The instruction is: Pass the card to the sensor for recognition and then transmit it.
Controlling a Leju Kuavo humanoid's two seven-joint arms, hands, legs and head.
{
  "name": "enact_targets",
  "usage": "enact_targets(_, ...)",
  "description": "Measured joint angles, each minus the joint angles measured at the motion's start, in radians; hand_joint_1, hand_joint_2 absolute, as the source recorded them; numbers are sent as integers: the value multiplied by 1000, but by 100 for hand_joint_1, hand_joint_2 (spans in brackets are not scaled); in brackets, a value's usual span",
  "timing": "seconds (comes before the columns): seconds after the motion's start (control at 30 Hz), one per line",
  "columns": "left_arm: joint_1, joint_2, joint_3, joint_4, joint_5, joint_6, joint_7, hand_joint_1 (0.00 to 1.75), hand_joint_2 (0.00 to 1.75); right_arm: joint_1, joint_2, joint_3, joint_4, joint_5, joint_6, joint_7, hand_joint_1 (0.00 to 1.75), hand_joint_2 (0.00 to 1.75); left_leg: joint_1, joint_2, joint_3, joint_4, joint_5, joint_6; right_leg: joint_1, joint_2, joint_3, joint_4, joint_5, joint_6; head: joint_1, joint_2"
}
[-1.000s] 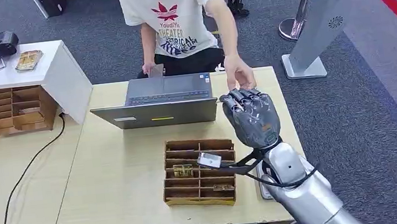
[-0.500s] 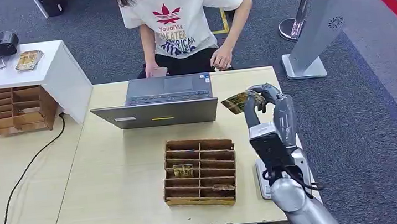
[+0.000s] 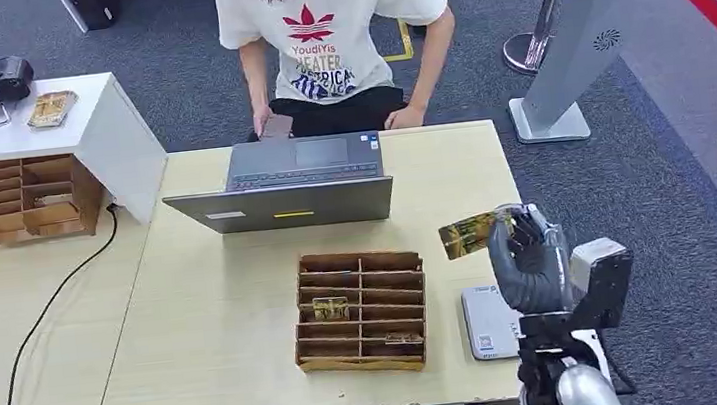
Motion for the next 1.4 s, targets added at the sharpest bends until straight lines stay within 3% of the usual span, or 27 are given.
enact_targets(0.27,0,-10,23,0,19,15,2,0,0,121,-32,-16,-11,-46,44,20,175,175,0,0,0,0,-1,0,0,0,0,0,0,0,0,0)
enact_targets(0.67,1,-19,40,0,28,26,2,0,0,211,-70,-16,12,-103,18,37,175,175,0,0,0,0,-1,0,0,0,0,0,0,0,0,0)
enact_targets(0.97,1,-18,42,0,17,24,2,0,0,206,-93,-1,85,-67,-13,61,175,175,0,0,-1,0,-1,0,0,0,0,0,0,0,0,0)
enact_targets(1.4,1,-17,42,0,1,13,1,0,0,129,-101,32,206,94,-115,92,175,175,0,0,-1,0,-1,0,0,0,0,0,0,0,0,0)
